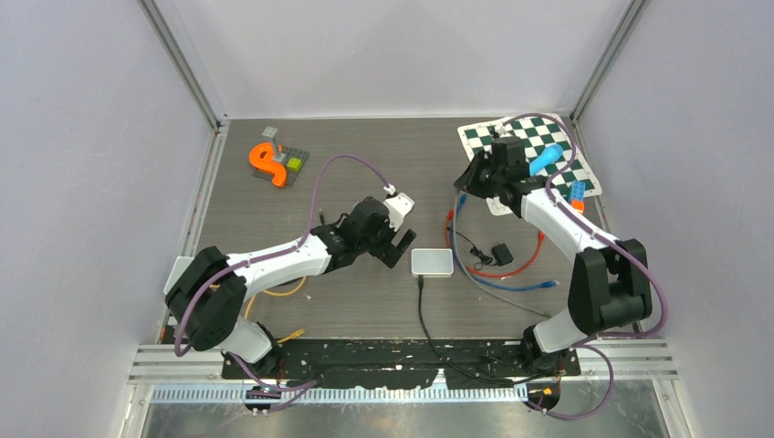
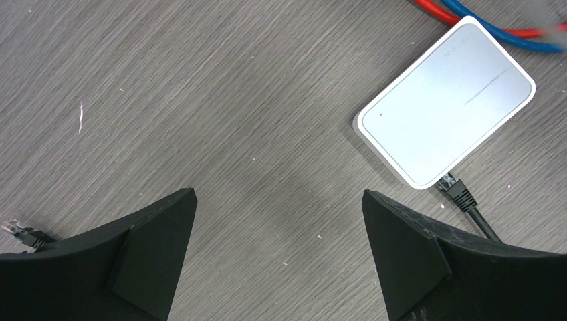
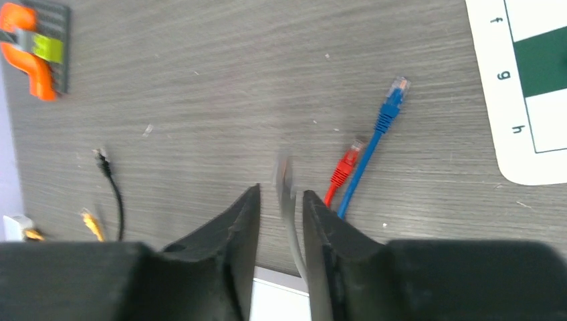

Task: Pull the plug from the switch port
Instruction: Place the connector at the center of the board, then pull the connector from the switch port.

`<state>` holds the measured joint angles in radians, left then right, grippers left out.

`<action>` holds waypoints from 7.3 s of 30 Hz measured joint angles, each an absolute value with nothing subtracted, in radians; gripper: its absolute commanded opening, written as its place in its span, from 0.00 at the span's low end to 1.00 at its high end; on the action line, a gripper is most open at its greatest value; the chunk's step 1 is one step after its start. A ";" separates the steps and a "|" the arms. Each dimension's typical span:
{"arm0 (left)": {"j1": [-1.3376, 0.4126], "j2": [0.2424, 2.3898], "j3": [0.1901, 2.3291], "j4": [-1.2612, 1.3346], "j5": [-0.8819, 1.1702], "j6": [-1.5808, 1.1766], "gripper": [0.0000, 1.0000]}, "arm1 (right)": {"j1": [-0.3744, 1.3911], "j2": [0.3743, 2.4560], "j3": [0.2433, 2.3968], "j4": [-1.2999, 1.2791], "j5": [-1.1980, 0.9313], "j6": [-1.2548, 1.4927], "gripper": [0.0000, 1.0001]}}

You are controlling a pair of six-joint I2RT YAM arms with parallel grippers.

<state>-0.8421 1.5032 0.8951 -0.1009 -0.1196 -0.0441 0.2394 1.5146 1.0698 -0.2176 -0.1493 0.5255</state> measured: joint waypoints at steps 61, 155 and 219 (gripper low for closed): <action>-1.004 2.012 1.500 -0.496 0.152 0.273 1.00 | 0.339 0.070 0.221 -0.594 0.222 0.967 0.58; -0.901 2.034 1.482 -0.493 0.125 -0.104 0.41 | 0.696 1.235 0.139 0.625 -0.130 1.159 0.51; -0.878 2.034 1.484 -0.472 0.192 -0.135 0.38 | 0.714 1.331 0.160 0.700 -0.023 1.208 0.27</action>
